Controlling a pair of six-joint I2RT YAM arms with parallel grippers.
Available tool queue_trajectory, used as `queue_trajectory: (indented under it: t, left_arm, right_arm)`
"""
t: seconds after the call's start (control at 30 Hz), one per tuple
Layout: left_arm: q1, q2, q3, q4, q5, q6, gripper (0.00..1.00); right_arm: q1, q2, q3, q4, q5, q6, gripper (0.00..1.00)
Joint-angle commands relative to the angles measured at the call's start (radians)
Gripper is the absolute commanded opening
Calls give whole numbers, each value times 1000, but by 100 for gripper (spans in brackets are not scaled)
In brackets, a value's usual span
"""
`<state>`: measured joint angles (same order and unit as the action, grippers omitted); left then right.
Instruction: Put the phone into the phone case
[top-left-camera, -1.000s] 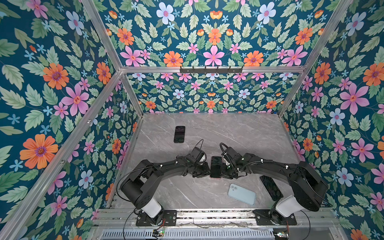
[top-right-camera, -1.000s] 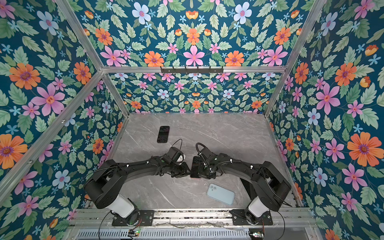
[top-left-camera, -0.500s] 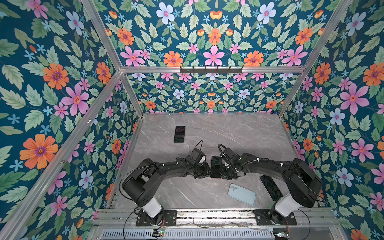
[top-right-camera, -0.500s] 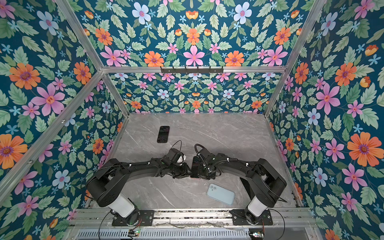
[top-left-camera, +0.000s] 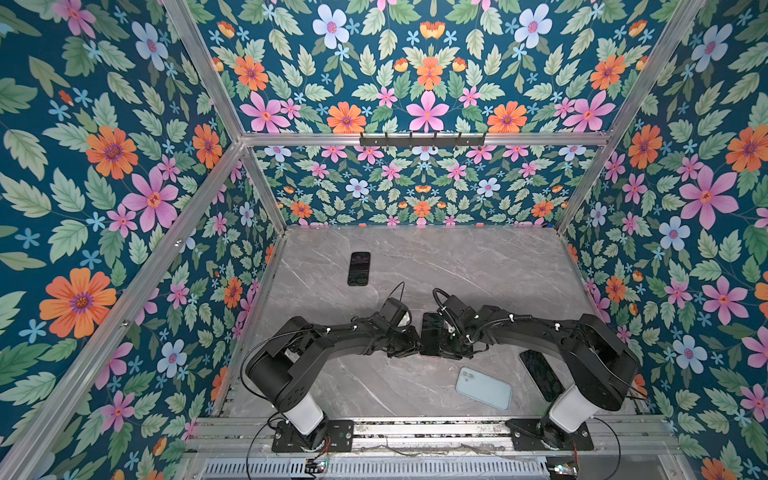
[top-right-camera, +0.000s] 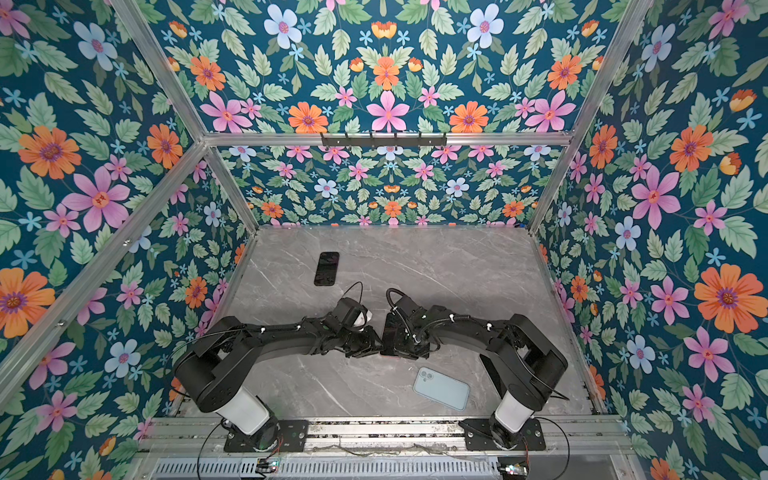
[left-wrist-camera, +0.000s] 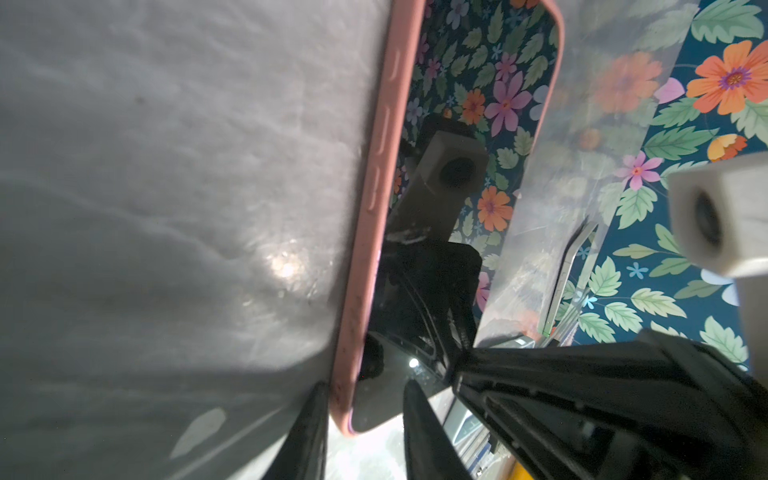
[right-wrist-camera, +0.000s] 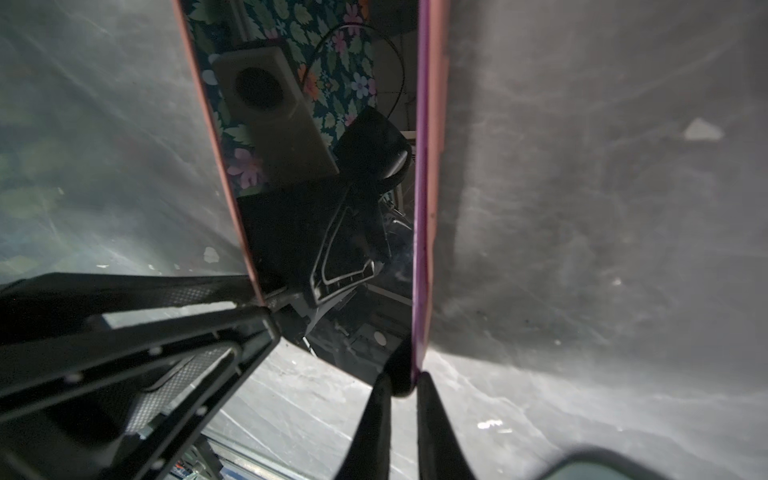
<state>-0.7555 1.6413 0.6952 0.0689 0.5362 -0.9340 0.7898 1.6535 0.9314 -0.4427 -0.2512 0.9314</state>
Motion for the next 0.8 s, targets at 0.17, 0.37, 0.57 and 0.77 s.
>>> queue_trajectory:
  t: [0.17, 0.37, 0.57, 0.77]
  left_arm:
    - [-28, 24, -13, 77, 36, -31, 32]
    - [-30, 21, -23, 91, 38, -37, 32]
    - [-30, 10, -23, 75, 36, -33, 31]
    - [-26, -61, 1, -80, -20, 47, 37]
  right_arm:
    - [8, 40, 6, 52, -40, 9, 13]
    - [9, 70, 5, 61, -51, 13, 11]
    - [9, 59, 25, 12, -34, 3, 10]
    - [9, -99, 5, -106, 119, -9, 20]
